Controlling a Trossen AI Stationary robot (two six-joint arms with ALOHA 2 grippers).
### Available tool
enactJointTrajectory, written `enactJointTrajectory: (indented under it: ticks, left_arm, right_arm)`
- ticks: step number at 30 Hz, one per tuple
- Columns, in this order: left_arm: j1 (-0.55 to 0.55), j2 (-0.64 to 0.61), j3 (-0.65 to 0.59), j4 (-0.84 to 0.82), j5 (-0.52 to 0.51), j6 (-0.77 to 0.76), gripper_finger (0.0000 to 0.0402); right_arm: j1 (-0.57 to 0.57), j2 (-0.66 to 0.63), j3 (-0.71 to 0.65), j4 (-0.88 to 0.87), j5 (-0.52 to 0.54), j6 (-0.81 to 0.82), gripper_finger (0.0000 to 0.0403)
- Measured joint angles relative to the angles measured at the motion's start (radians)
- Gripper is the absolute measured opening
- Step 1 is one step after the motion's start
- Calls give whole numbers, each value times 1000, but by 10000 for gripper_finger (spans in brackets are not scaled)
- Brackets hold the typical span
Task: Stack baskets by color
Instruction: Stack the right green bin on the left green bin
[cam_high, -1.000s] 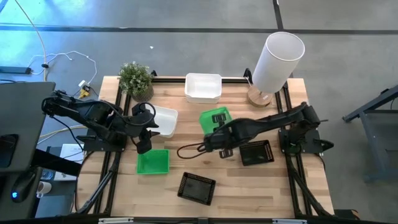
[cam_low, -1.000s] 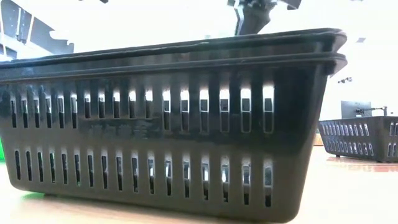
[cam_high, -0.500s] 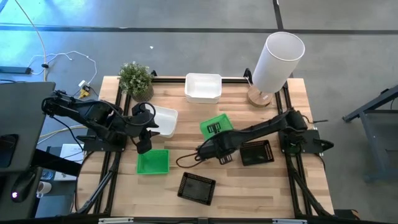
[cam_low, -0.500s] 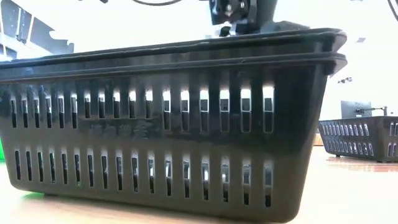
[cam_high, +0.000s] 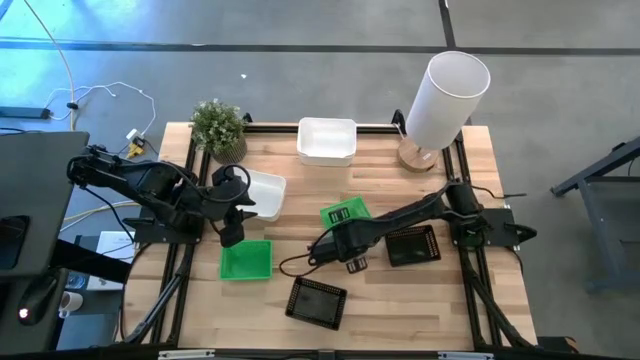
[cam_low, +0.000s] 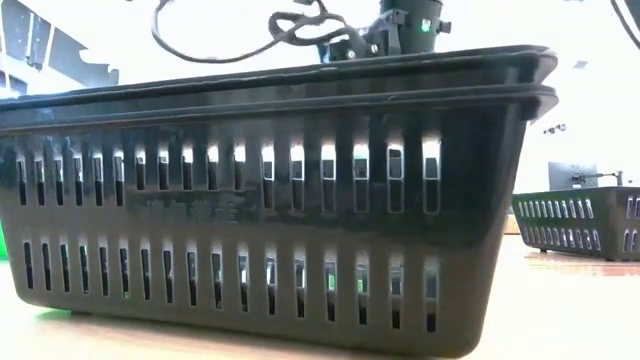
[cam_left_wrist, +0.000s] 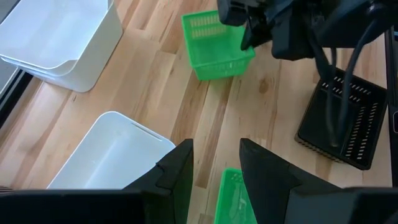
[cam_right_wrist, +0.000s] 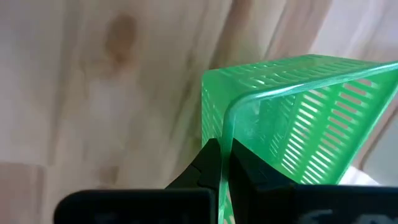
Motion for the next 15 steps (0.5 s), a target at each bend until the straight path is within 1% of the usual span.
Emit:
enactJointTrajectory:
  ticks: [5, 12, 15]
  left_arm:
    - [0, 0, 0, 0, 0, 0, 117]
    - [0, 0, 0, 0, 0, 1, 117]
    - [0, 0, 0, 0, 0, 0, 117]
  right_arm:
    - [2, 1, 0, 94, -85, 8, 0]
    - [-12, 15, 0, 154, -132, 121, 0]
    - [-18, 15, 0, 179, -156, 133, 3]
